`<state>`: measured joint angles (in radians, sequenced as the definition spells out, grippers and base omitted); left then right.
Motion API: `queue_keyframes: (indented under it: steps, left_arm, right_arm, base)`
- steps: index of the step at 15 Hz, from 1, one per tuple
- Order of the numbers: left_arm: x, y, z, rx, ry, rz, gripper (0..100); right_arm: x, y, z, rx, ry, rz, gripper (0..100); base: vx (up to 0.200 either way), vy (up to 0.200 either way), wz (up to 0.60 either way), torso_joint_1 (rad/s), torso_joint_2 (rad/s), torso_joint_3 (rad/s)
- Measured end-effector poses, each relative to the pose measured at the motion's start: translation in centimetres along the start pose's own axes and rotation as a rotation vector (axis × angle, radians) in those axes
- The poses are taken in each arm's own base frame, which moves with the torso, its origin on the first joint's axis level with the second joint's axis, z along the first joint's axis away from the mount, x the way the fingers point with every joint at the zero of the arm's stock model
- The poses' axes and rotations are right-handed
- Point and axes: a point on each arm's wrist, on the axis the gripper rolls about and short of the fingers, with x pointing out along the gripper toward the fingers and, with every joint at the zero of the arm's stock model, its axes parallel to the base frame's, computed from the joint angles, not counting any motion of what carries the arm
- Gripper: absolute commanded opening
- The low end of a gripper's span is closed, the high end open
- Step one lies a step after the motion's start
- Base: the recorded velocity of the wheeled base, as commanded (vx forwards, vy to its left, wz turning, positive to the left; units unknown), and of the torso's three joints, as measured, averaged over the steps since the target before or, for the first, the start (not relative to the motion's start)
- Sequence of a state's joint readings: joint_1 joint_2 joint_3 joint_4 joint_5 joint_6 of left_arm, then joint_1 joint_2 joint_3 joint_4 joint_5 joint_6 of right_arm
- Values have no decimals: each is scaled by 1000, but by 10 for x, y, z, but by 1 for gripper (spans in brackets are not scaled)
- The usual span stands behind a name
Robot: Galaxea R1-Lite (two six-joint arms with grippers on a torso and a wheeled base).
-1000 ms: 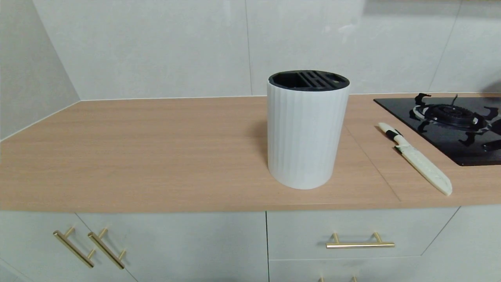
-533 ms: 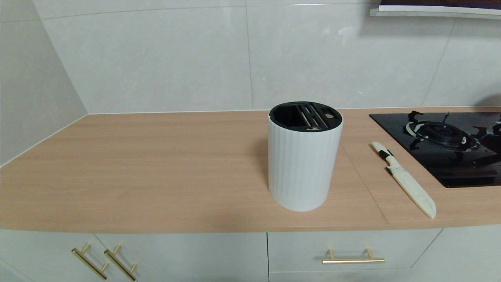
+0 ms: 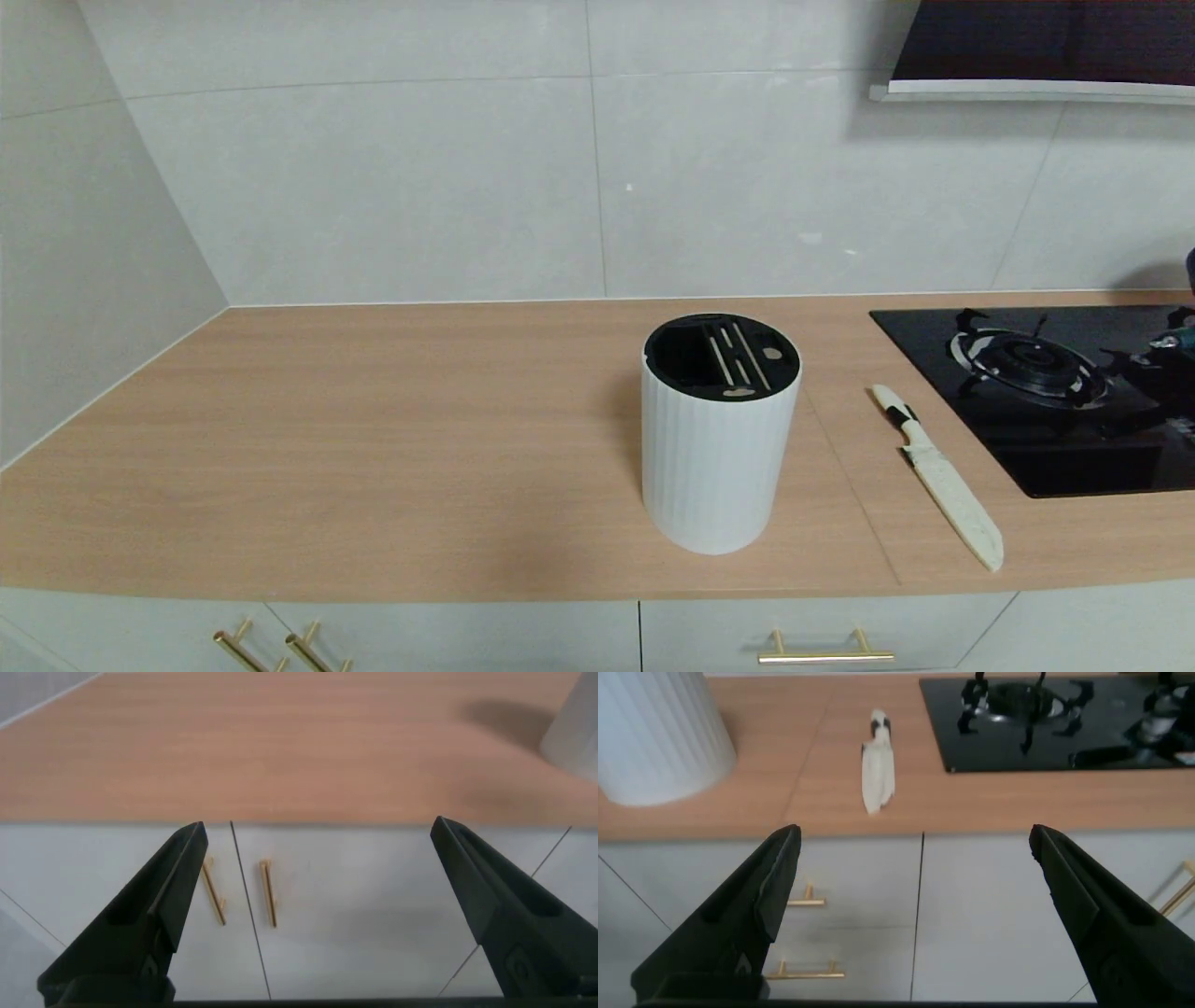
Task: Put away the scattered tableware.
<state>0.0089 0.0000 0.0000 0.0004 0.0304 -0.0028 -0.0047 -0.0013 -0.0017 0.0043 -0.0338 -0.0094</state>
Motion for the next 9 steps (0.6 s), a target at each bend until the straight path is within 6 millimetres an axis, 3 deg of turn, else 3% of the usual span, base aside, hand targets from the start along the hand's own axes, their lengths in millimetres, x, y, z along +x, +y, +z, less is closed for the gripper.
queue_keyframes:
  steps: [5,9]
  left_arm:
    - [0,0,0,0,-1,0,100]
    - [0,0,0,0,0,0,100]
  right_arm:
    - [0,0,0,0,0,0,100]
    - [0,0,0,0,0,0,100]
  base:
    - [0,0,0,268,-582,-310]
    - [0,0,0,206,-419,-222]
